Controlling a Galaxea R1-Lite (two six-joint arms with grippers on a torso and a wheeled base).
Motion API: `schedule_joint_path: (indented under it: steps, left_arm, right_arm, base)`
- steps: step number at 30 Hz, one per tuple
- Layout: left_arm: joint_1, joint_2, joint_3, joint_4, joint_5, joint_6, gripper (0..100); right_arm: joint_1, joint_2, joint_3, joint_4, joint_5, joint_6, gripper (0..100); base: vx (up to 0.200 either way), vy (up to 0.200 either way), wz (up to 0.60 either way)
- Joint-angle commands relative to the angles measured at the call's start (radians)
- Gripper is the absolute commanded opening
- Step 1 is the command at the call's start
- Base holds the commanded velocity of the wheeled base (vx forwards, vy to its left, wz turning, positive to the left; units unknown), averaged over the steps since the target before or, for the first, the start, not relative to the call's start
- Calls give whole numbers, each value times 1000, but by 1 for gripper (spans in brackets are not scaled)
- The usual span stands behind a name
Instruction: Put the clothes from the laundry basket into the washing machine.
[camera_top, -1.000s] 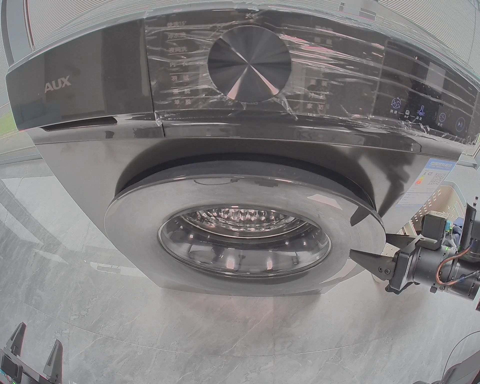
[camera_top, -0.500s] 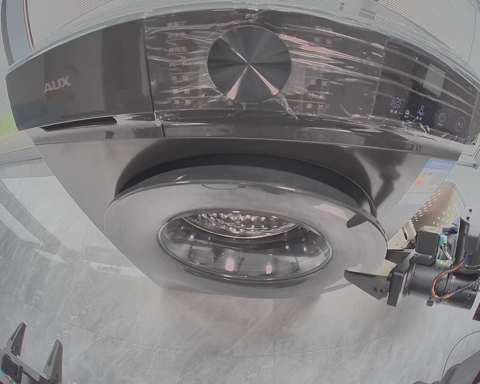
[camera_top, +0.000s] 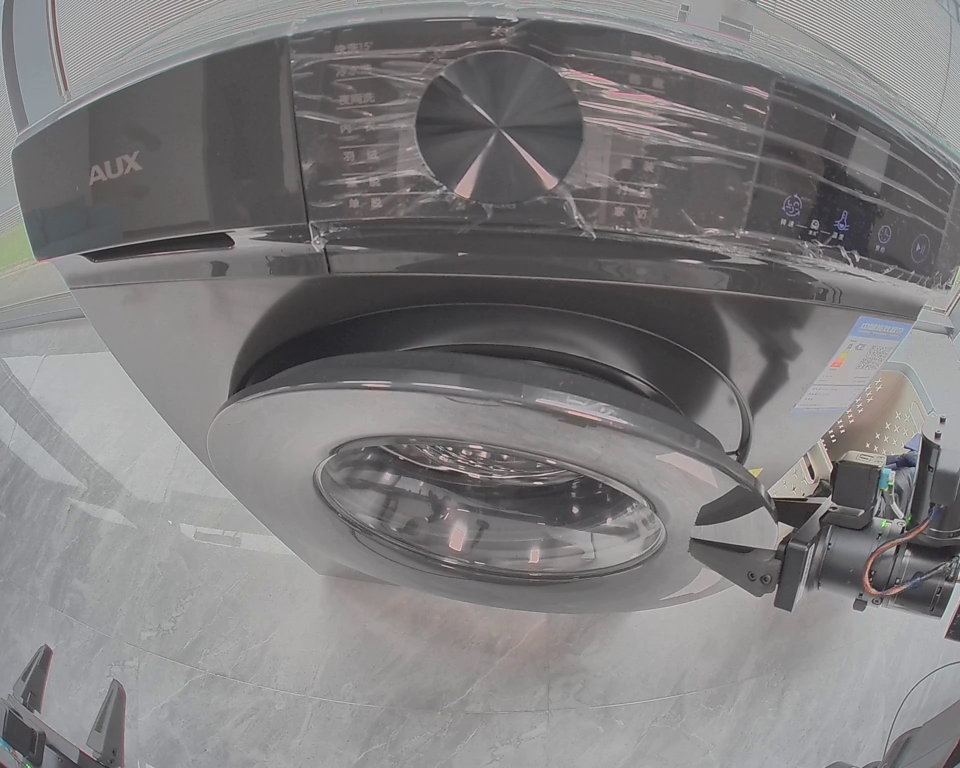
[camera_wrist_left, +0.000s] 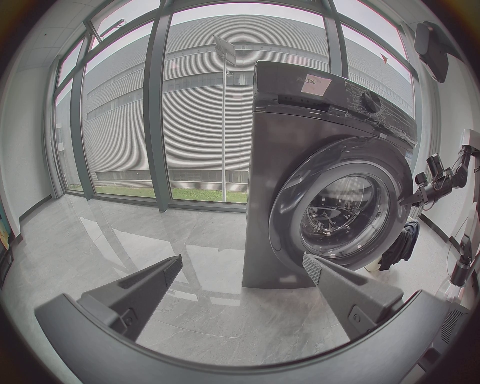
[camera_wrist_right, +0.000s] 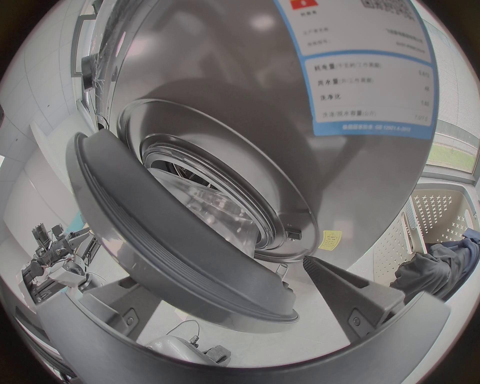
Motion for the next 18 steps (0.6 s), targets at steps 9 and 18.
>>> schedule_joint_path:
  steps: [9, 18]
  left_arm:
    - [0, -13, 18, -1, 2, 0, 100]
    - [0, -13, 18, -1, 0, 0, 100]
  right_arm:
    - [55, -15, 59, 5, 1, 0, 100]
    - [53, -1, 42, -2, -4, 5, 100]
  base:
    - [-89, 0, 0]
    - [0, 0, 0]
